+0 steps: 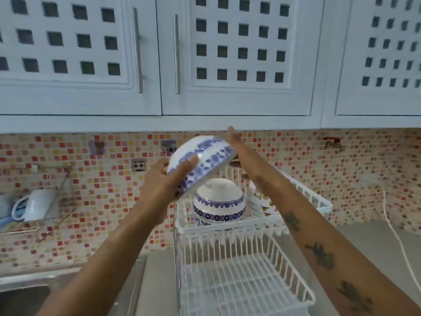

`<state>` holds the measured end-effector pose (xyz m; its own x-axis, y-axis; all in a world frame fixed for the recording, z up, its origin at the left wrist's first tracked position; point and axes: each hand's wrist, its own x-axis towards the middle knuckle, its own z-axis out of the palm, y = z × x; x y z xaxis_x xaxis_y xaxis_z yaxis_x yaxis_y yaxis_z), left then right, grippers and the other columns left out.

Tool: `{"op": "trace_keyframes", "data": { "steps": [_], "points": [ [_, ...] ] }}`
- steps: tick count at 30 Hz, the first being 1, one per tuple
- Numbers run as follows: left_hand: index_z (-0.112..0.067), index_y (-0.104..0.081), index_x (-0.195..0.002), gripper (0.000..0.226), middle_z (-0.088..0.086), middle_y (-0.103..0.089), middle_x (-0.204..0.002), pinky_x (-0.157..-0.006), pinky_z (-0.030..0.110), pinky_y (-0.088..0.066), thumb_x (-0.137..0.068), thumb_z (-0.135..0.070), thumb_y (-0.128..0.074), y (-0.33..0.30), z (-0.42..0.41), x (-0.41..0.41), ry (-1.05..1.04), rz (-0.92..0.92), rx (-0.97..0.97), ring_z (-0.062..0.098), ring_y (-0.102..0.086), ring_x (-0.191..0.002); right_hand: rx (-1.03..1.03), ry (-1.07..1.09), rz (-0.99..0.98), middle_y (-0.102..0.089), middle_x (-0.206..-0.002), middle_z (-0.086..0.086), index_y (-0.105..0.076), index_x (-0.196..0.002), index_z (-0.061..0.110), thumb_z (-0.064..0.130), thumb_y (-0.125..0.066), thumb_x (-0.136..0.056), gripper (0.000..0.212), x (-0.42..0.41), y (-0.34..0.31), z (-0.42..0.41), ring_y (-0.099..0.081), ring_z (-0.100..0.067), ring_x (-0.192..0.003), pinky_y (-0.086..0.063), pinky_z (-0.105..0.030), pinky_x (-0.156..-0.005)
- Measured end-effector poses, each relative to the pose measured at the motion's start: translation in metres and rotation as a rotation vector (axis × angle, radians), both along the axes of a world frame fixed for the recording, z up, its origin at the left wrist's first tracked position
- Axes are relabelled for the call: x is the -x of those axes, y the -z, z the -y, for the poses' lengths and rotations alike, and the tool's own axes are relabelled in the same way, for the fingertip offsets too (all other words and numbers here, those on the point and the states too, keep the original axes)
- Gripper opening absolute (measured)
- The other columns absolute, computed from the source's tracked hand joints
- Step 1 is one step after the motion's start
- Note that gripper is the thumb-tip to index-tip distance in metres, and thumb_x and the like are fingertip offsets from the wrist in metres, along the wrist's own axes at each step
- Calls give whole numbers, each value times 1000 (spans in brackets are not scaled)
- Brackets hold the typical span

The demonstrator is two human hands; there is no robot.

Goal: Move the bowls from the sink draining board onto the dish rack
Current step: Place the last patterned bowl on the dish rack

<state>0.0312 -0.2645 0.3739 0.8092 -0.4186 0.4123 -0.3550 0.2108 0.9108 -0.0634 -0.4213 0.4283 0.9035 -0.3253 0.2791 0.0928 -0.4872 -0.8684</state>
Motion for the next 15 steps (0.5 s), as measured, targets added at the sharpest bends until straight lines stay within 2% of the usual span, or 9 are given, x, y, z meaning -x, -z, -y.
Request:
{"op": "trace_keyframes", "data": {
  "steps": [1,2,4,5,8,10,13,15],
  "points": [
    [-16,-54,-120,85,7,-71,-107,-62,26,-60,-52,-58,-85,-3,11,4,-85,123,-28,13,-73,-80,-8,7,1,-52,-145,-3,-51,-136,31,75,-18,-86,74,-2,2,8,-47,-26,-133,-30,-49,-111],
    [-18,-50,-119,87,5,-69,-107,-62,25,-61,-50,-57,-86,-3,21,7,-164,208,-59,12,-73,-80,-25,12,5,-58,-138,-5,-57,-130,27,72,-22,-88,71,-4,4,17,-53,-26,-126,-36,-45,-107],
    [-25,-47,-122,90,2,-63,-116,-75,32,-62,-48,-59,-87,0,39,4,-246,333,-140,16,-70,-95,-63,38,5,-70,-113,-4,-67,-106,23,67,-31,-90,59,-8,9,29,-65,-21,-98,-45,-32,-85],
    [-27,-45,-124,92,0,-58,-122,-83,31,-59,-49,-58,-87,6,46,-2,-308,408,-201,15,-64,-103,-70,48,-6,-71,-105,-2,-67,-101,22,68,-37,-88,56,-12,13,34,-67,-18,-89,-47,-29,-77],
    [-22,-42,-131,97,-1,-44,-129,-92,23,-46,-52,-53,-88,19,65,-9,-398,570,-317,12,-46,-112,-104,83,-32,-74,-101,-5,-67,-110,20,73,-51,-77,65,-33,33,51,-71,-18,-81,-52,-27,-62],
    [-21,-39,-133,100,0,-41,-131,-94,24,-45,-52,-53,-88,28,75,-17,-388,557,-360,14,-46,-115,-148,116,-28,-72,-106,-6,-64,-114,18,66,-55,-79,60,-46,46,58,-69,-20,-84,-55,-30,-65],
    [-18,-36,-138,107,1,-39,-134,-99,26,-45,-52,-50,-90,43,83,-32,-386,546,-415,16,-45,-120,-125,152,-21,-65,-111,-4,-59,-116,17,56,-52,-84,50,-62,64,64,-64,-24,-96,-54,-40,-87],
    [-17,-36,-140,108,1,-39,-137,-99,23,-41,-52,-50,-90,48,85,-37,-374,550,-449,16,-45,-122,-105,167,-41,-60,-112,-4,-55,-121,18,59,-49,-82,57,-71,74,68,-61,-25,-101,-50,-44,-94]
  ]
}}
